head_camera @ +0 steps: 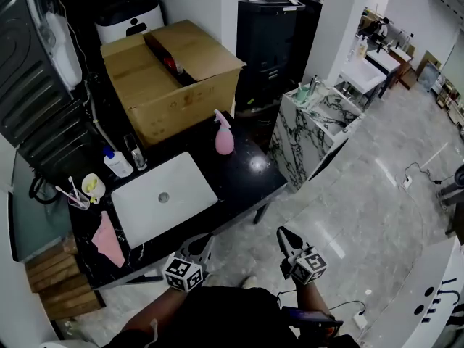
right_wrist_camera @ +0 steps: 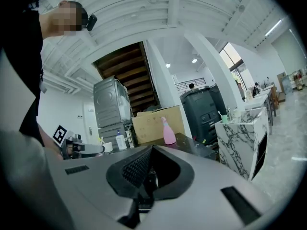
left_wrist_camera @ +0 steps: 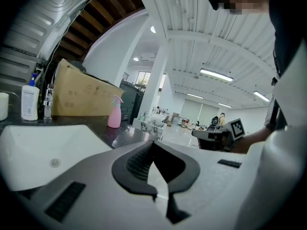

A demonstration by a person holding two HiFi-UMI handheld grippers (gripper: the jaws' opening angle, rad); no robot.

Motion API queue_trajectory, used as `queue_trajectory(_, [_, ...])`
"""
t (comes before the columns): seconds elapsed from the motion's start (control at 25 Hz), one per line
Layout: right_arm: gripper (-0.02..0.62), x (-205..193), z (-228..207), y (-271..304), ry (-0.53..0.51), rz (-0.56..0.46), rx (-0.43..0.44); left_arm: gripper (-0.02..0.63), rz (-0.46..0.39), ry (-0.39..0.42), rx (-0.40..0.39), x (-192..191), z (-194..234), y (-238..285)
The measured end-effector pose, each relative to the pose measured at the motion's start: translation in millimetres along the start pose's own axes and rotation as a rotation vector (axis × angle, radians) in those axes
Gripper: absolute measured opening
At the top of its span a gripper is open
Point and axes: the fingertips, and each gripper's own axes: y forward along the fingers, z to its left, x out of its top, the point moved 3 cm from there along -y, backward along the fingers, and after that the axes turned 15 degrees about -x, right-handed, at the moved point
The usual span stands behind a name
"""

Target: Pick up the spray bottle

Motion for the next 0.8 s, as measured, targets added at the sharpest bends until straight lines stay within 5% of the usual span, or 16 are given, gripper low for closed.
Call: queue_trajectory(0.8, [0.026,13,-76,-16,0.071,0.008,0.095,0.008,-0.006,0.015,0.104,-4,-50,60])
